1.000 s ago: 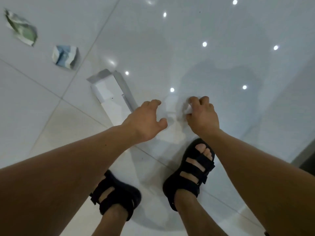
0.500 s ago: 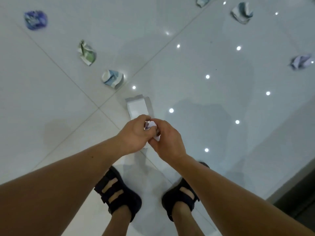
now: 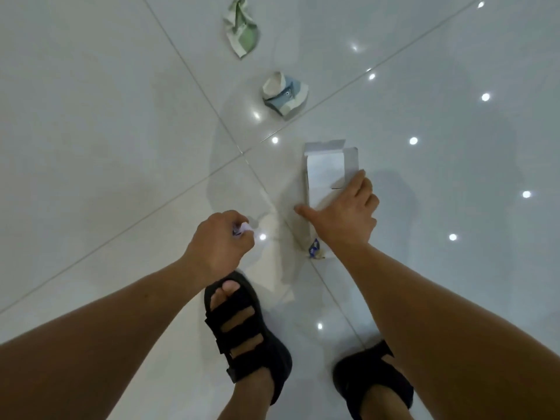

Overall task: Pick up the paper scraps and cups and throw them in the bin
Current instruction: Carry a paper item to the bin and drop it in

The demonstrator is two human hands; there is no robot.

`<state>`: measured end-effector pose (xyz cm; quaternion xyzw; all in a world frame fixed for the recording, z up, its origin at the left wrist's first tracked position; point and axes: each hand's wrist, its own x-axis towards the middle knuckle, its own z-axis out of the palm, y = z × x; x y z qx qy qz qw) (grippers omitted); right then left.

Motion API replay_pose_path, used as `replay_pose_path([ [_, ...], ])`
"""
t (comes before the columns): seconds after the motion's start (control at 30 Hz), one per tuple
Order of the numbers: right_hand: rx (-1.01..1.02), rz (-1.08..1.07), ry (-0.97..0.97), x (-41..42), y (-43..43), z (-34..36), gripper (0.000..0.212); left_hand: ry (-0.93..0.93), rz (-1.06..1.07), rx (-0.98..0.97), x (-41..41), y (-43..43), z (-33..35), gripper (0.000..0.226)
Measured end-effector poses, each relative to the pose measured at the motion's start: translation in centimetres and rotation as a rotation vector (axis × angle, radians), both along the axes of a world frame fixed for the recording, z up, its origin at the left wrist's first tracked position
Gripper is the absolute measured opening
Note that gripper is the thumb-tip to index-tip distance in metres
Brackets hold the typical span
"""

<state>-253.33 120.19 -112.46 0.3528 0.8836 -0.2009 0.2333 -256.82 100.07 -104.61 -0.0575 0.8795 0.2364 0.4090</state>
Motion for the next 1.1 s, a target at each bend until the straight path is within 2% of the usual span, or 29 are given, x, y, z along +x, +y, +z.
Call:
replay_pose_path([
  [0.17,-0.042,0.050,0.054,-0.1,-1.6,0.1,0.123,0.003,0.041,0.045,0.2,-0.8,0.5,0.021],
  [0.3,-0.173,0.128,0.030,0.1,-1.0,6.5,0.115,0.046,0.095,0.098,-1.8,0.1,5.5,0.012],
  [0.4,-0.185,0.190,0.047,-1.1,-0.7,13.5,0.103,0.122,0.107,0.164,-4.2,0.4,11.6,0.008],
  [0.53,-0.126,0.303,0.039,-3.7,-1.5,24.5,0.099,0.166,0.173,0.171,-6.4,-1.7,21.3,0.007],
  [0.6,-0.167,0.330,0.052,-4.8,-2.4,30.1,0.097,0.173,0.202,0.160,-6.7,-3.6,26.4,0.012],
  [0.83,-0.255,0.531,0.100,-9.3,-7.5,48.5,0.112,0.296,0.329,0.094,-7.3,-9.2,43.7,0.010],
  [1.1,-0.305,0.753,0.248,-11.9,-14.3,67.5,0.112,0.441,0.510,0.048,-3.0,-14.0,61.4,0.018],
])
